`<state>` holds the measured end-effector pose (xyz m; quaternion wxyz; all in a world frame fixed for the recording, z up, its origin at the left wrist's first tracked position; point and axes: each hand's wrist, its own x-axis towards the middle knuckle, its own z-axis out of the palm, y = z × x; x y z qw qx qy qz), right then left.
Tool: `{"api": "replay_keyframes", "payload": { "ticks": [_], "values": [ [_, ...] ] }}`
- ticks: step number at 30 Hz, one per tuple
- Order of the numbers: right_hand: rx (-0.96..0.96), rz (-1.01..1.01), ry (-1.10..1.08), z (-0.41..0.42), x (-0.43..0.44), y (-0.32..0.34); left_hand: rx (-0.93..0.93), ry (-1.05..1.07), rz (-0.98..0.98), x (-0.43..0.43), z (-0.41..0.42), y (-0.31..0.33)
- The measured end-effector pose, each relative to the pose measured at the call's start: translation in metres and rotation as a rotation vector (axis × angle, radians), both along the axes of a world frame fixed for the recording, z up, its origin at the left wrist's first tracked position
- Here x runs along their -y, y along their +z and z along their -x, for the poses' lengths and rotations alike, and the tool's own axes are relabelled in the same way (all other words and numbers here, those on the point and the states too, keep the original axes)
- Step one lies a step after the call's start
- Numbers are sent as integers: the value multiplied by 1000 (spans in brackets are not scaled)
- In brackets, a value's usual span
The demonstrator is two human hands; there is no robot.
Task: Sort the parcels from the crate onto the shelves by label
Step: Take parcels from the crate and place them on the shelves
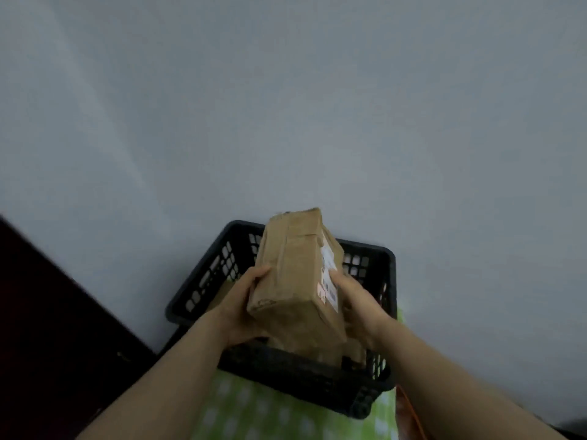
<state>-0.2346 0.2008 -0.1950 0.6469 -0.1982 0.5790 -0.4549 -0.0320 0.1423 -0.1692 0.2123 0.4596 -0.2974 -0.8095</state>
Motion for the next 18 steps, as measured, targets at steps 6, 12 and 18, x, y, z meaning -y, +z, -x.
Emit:
{"api": "replay_keyframes", "payload": {
  "ticks": [6, 12, 18],
  "values": [
    [64, 189, 138, -68, -31, 42, 494, 402, 385, -82, -75, 61],
    [-53, 331, 324, -161, -56, 71, 650, 313, 407, -166, -153, 106],
    [27, 494, 515, -245, -101, 104, 536, 561, 404, -254, -231, 126]
  ]
}}
